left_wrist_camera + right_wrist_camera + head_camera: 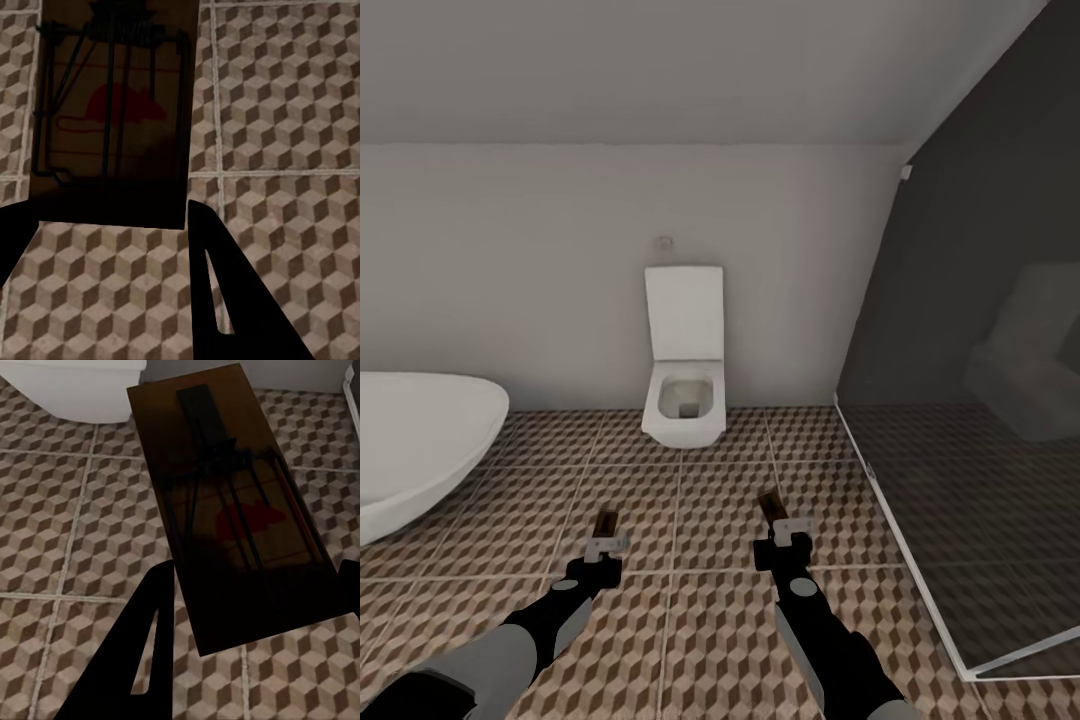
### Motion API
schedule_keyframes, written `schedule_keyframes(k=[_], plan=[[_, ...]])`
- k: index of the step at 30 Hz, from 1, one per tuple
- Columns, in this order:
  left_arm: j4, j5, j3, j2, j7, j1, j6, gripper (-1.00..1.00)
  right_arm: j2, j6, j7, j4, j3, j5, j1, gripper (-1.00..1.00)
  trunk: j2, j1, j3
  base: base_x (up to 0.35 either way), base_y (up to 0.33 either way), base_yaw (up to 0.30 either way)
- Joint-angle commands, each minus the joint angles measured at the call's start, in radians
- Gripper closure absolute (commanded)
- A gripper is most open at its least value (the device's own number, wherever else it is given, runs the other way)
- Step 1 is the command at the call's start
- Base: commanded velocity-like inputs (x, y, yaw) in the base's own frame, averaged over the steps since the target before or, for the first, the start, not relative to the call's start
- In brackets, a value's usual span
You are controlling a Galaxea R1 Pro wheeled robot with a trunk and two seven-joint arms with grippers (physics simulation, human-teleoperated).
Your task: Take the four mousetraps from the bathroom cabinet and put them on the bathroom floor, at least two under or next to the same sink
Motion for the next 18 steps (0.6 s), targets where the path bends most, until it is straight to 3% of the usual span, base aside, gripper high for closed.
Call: schedule_keyframes(k=[1, 18], plan=[[0.000, 0.005, -0.009, 0.000, 0.007, -0.001, -0.002, 1.00, -0.001, 0.005, -0.007, -0.001, 0.004, -0.005, 0.000, 1.00, -0.008, 0.004, -0.006, 0.000, 0.000, 0.000], [0.000, 0.005, -0.009, 0.000, 0.007, -0.001, -0.002, 1.00, -0.001, 0.005, -0.007, -0.001, 0.004, -0.005, -0.001, 1.00, -0.127, 0.069, -0.086, 0.000, 0.000, 0.000]])
